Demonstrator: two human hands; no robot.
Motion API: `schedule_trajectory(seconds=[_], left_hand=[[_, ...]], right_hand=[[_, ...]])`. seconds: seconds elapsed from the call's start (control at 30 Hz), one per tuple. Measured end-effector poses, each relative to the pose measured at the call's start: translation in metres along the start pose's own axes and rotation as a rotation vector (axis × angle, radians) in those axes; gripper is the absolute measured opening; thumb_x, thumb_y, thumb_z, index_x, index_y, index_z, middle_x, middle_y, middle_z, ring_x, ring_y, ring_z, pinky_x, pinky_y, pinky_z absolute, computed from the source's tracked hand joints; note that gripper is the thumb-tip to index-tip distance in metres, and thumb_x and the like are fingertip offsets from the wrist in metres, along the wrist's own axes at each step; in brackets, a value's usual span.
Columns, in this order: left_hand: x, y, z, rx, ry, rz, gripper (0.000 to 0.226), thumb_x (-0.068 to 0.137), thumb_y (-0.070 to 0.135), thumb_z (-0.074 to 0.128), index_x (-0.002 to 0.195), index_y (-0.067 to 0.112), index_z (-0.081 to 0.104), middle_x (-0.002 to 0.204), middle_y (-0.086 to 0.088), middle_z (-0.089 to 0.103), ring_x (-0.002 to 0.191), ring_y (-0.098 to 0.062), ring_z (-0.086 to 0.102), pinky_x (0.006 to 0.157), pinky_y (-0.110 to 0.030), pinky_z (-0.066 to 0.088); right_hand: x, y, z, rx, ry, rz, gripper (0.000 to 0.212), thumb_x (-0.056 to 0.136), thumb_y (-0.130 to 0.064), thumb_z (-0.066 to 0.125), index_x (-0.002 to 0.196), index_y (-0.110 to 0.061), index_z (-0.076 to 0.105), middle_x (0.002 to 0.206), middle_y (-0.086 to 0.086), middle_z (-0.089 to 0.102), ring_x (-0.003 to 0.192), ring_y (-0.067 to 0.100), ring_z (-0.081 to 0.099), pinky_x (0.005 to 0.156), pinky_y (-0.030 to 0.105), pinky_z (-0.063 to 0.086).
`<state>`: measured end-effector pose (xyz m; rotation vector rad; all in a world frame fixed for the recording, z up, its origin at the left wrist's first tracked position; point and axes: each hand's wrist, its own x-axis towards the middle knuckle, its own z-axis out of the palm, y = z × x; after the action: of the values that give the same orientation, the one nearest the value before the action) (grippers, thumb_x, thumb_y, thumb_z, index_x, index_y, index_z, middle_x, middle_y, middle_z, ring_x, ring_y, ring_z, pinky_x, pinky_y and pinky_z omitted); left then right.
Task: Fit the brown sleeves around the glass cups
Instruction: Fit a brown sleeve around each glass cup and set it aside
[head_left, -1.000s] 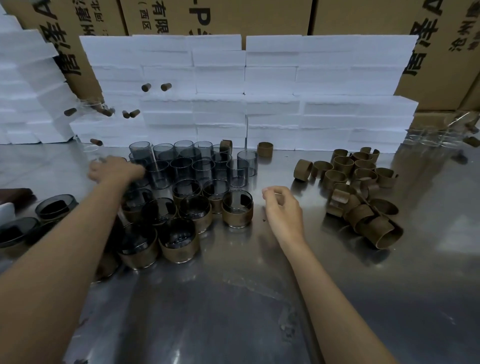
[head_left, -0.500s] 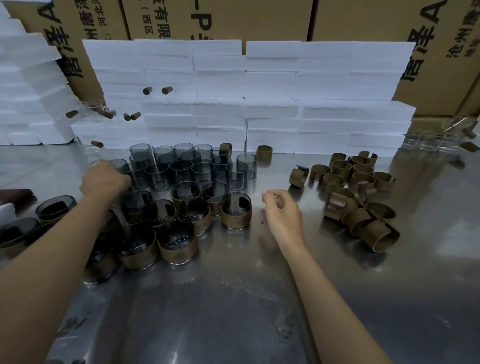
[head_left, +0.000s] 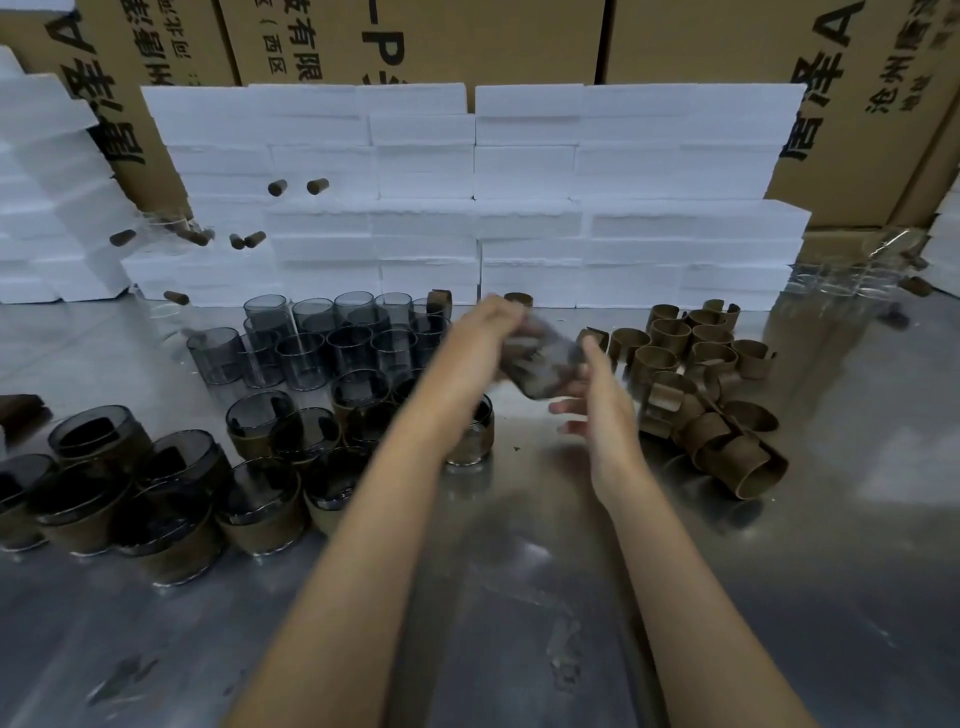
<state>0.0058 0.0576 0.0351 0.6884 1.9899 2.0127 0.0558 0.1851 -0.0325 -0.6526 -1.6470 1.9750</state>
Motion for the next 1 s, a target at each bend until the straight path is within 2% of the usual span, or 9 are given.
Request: schedule_trajectory(seconds=[0.13,0.27,0.43,0.5,0.57,0.67,0.8,0.9,1.0], left_hand=[[-0.015,-0.038,0.04,-0.181,-0.142,-0.103,0.038,0.111,0.039,0.04,0.114,0.007,0.059,0.101,0.004,0.074,0.089,-0.013,0.071,0.073,-0.032,0.055],[-0.015,-0.06,0.032,-0.094,-0.123,-0.104,0.037,0.112,0.038,0.035,0.114,0.014,0.063,0.117,-0.002,0.07,0.1,-0.014,0.072,0.072,-0.027,0.06],[-0.007,-0.072,0.022,0.191,0.024,0.017,0.034,0.112,0.026,0.04,0.126,0.019,0.071,0.133,-0.01,0.057,0.132,-0.022,0.05,0.117,-0.039,0.037],[-0.006,-0.073,0.022,0.163,0.058,0.023,0.031,0.11,0.019,0.044,0.122,0.011,0.072,0.126,-0.011,0.065,0.122,-0.021,0.058,0.109,-0.029,0.043],[-0.006,-0.073,0.022,0.144,0.119,0.024,0.027,0.109,0.015,0.046,0.112,0.008,0.072,0.108,-0.005,0.071,0.103,-0.016,0.063,0.087,-0.012,0.047],[-0.008,-0.071,0.021,0.058,0.176,-0.027,0.029,0.108,0.025,0.051,0.092,0.013,0.073,0.078,0.008,0.07,0.074,-0.003,0.062,0.062,-0.01,0.043],[-0.017,-0.061,0.021,-0.016,0.078,-0.098,0.045,0.099,0.054,0.057,0.072,0.026,0.079,0.071,0.007,0.077,0.065,0.006,0.067,0.063,-0.019,0.044],[-0.015,-0.061,0.02,0.047,0.049,-0.126,0.045,0.091,0.061,0.065,0.064,0.027,0.077,0.062,0.012,0.071,0.056,0.006,0.062,0.06,-0.019,0.041],[-0.013,-0.061,0.017,-0.034,0.092,-0.137,0.036,0.088,0.058,0.072,0.097,0.024,0.079,0.078,0.015,0.071,0.069,0.003,0.062,0.06,-0.012,0.046]], right_hand=[[-0.005,-0.004,-0.022,0.343,-0.399,0.15,0.065,0.096,-0.067,0.042,0.111,-0.012,0.072,0.104,0.017,0.068,0.075,0.03,0.061,0.057,0.035,0.035],[-0.009,-0.009,-0.032,0.183,-0.494,0.184,0.066,0.094,-0.069,0.047,0.113,-0.013,0.076,0.111,0.02,0.074,0.086,0.038,0.07,0.057,0.036,0.047],[-0.004,-0.005,-0.023,-0.075,-0.412,0.214,0.092,0.091,-0.081,0.038,0.086,0.003,0.074,0.077,0.028,0.07,0.059,0.03,0.067,0.048,0.029,0.052],[0.0,-0.002,-0.016,-0.147,-0.355,0.202,0.099,0.092,-0.082,0.029,0.072,0.005,0.071,0.063,0.025,0.066,0.048,0.026,0.063,0.044,0.027,0.05],[0.003,0.001,-0.011,-0.202,-0.305,0.168,0.097,0.094,-0.081,0.022,0.076,0.003,0.069,0.056,0.022,0.065,0.043,0.024,0.062,0.041,0.025,0.049],[0.004,0.005,-0.008,-0.313,-0.233,0.037,0.09,0.097,-0.077,0.016,0.085,-0.007,0.072,0.058,0.017,0.069,0.048,0.023,0.067,0.047,0.027,0.055],[0.002,0.012,-0.01,-0.534,-0.058,-0.204,0.074,0.101,-0.07,0.019,0.1,-0.015,0.068,0.072,0.013,0.075,0.071,0.028,0.075,0.08,0.05,0.061],[-0.004,0.012,-0.006,-0.524,-0.003,-0.303,0.055,0.103,-0.064,0.03,0.101,-0.022,0.065,0.08,0.006,0.072,0.063,0.014,0.073,0.082,0.05,0.06],[-0.006,0.012,-0.001,-0.38,0.045,-0.255,0.054,0.095,-0.074,0.042,0.096,-0.025,0.063,0.078,-0.004,0.068,0.061,0.008,0.069,0.08,0.041,0.06]])
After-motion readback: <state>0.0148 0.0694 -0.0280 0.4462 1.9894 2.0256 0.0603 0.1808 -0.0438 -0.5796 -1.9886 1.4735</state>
